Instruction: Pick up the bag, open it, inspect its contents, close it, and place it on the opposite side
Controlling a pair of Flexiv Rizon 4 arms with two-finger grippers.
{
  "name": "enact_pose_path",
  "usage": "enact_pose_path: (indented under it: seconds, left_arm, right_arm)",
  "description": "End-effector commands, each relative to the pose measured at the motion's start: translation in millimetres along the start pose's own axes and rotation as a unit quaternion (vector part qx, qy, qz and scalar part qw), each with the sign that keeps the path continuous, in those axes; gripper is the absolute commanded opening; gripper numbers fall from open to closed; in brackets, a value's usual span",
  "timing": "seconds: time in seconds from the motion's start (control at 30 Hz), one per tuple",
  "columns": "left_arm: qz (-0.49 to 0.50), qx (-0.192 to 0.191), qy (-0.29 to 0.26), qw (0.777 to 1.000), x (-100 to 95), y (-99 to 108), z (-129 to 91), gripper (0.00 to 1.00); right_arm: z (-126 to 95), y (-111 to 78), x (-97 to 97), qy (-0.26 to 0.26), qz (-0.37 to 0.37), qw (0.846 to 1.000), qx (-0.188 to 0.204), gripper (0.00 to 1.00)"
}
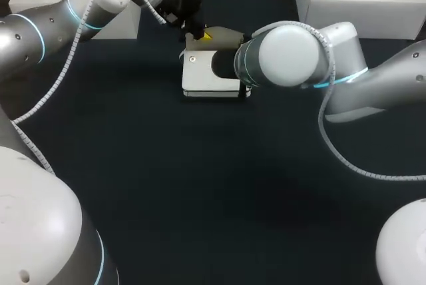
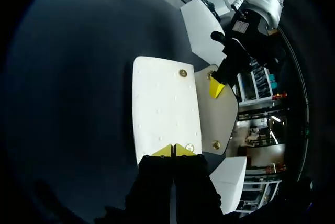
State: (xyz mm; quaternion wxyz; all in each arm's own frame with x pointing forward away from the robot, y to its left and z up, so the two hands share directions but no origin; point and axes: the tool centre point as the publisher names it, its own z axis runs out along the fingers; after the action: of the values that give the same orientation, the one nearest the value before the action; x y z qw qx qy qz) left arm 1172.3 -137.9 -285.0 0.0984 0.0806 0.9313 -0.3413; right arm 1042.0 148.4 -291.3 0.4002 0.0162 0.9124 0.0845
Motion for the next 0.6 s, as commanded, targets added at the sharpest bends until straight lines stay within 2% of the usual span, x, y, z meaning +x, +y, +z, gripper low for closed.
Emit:
enact_pose_path:
  seconds: [0.03, 0.3, 0.6]
  left_arm:
    - [0.003, 0.004, -0.017, 1.0, 12.4, 9, 2, 0.0]
    - [0.017, -0.002, -0.015, 1.0, 19.2, 24, 10, 0.0]
    - [0.017, -0.002, -0.015, 1.0, 19.2, 24, 10, 0.0]
  right_arm:
    - [11, 4.1, 7.4, -0.006, 0.002, 1.0, -0.004, 0.0]
    - [20, 9.8, 23.5, 0.004, 0.021, 1.0, -0.004, 0.0]
    - [20, 9.8, 23.5, 0.004, 0.021, 1.0, -0.004, 0.0]
